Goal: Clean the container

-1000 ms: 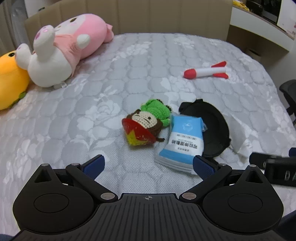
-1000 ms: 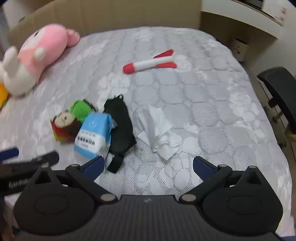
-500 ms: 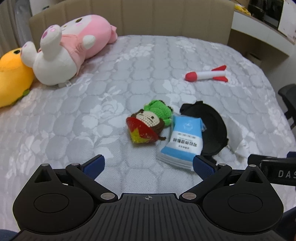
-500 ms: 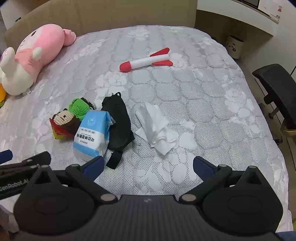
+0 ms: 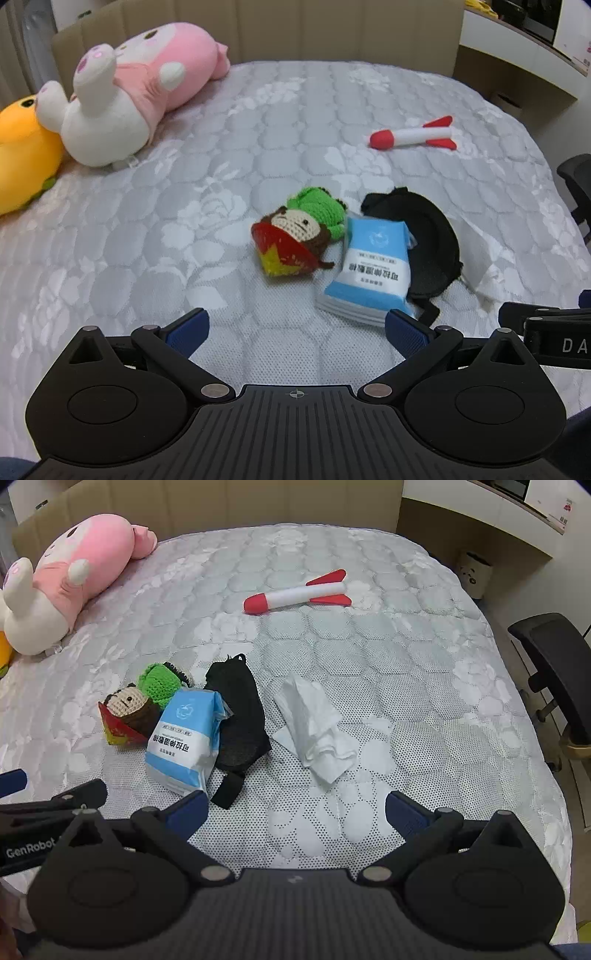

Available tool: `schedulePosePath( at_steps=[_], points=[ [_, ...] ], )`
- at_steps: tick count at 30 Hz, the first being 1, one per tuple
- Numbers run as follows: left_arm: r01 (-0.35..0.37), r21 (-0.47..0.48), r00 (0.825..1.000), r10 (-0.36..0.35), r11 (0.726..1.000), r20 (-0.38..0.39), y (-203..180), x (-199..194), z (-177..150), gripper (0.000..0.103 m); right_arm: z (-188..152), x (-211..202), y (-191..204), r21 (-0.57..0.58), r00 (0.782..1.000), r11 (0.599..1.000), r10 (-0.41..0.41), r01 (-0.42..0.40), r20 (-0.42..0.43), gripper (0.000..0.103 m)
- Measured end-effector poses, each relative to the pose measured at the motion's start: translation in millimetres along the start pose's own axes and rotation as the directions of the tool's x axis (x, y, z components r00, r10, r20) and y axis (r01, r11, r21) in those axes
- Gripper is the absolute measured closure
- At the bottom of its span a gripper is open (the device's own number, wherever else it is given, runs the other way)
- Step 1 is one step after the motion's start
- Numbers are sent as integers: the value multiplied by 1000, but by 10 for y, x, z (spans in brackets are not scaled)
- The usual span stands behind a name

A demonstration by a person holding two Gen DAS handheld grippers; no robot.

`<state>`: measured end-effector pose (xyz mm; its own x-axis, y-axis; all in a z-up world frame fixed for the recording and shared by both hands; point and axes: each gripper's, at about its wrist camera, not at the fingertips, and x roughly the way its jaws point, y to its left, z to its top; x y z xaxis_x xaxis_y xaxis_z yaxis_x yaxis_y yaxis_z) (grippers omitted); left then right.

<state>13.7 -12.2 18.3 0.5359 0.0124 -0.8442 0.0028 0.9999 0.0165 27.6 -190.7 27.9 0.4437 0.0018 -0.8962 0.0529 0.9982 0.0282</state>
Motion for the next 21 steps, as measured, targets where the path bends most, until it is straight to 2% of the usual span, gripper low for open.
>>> schedulePosePath(
  at_steps=[13,21],
  points=[
    [18,8,1000,-17,1000,-17,2,19,-15,0,-19,2,34,-30,1000,1000,-7,7,-3,0],
    [31,3,999,-31,1000,9,8,-16,-31,0,-21,-1,43,-31,1000,999,-9,9,-4,0]
  ],
)
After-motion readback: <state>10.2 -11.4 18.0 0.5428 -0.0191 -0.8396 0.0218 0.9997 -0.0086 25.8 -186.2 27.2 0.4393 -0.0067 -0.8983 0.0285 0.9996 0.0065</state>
